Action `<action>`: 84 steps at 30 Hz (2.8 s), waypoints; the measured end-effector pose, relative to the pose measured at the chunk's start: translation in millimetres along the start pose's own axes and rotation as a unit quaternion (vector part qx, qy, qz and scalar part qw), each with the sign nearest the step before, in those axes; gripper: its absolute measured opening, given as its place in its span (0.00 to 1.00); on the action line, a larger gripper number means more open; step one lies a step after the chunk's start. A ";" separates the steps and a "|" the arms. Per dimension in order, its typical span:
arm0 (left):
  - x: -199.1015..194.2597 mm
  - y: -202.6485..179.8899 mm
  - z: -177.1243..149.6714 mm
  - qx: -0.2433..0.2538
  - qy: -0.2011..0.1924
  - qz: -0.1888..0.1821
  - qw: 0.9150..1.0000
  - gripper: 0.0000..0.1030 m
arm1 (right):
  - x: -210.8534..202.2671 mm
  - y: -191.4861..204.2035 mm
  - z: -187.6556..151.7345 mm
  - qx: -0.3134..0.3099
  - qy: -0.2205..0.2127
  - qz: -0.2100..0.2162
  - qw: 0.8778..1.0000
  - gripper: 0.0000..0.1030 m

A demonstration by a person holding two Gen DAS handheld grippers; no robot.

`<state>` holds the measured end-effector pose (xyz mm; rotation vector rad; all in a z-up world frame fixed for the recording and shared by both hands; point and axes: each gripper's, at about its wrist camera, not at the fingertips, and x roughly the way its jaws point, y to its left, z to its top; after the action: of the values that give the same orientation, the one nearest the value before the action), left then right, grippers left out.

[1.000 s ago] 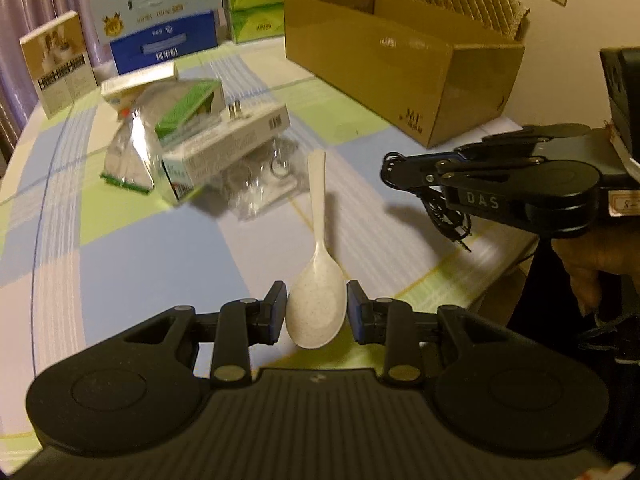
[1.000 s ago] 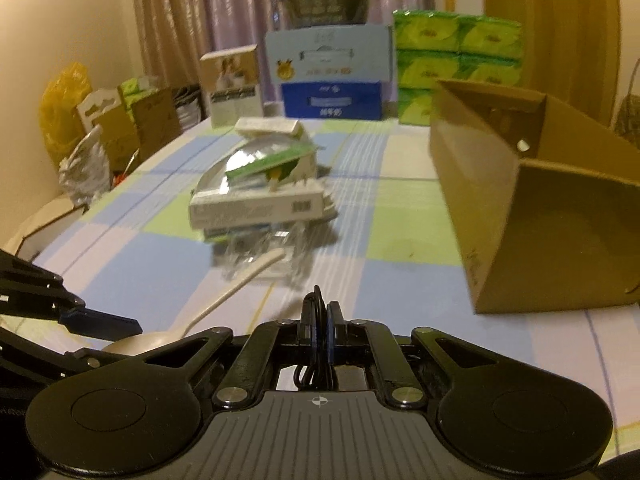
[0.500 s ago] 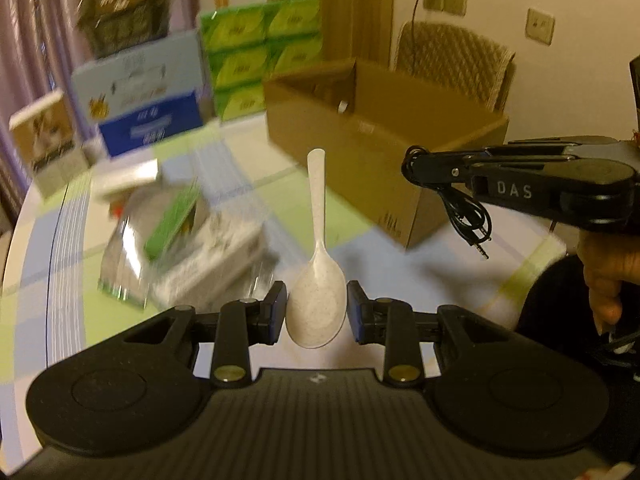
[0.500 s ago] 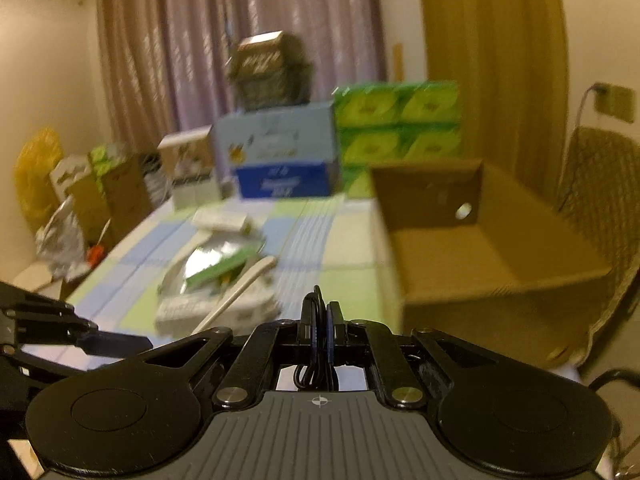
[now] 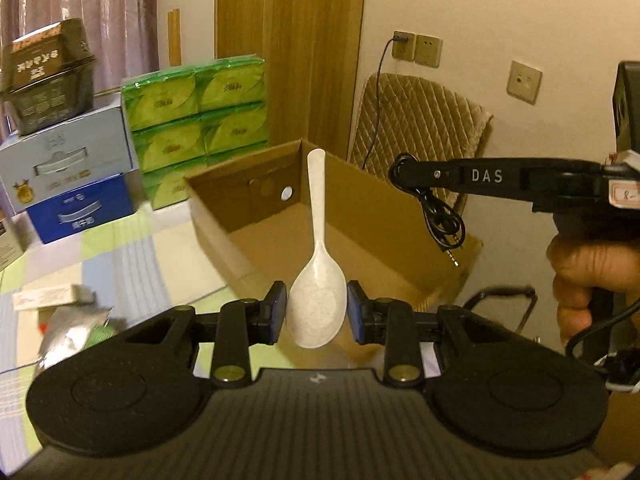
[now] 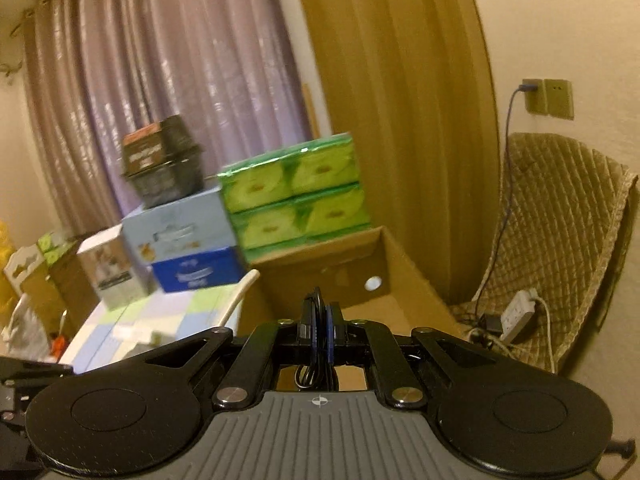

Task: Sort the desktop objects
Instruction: 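Lower the spoon into the cardboard box and open the left tool while the right tool releases the cable there, then bring both tools back over the remaining table objects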

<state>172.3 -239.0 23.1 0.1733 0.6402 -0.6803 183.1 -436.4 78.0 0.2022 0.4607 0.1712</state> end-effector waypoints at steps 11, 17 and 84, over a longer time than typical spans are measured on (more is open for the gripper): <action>55.6 -13.9 18.3 -0.011 0.011 -0.003 1.000 0.26 | 47.7 -43.6 -13.8 0.023 0.046 -0.011 0.999 0.02; 77.5 -11.0 15.9 -0.015 0.027 0.001 1.000 0.26 | 57.1 -49.9 -21.6 0.030 0.059 -0.016 0.998 0.02; -72.9 151.1 -171.2 0.080 0.088 0.088 0.989 0.53 | 71.7 177.1 -175.8 -0.185 0.201 0.153 0.950 0.89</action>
<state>140.3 -23.7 -77.3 0.4374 0.7309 -0.5484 145.3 -223.2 -65.4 -0.1368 0.7916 0.6050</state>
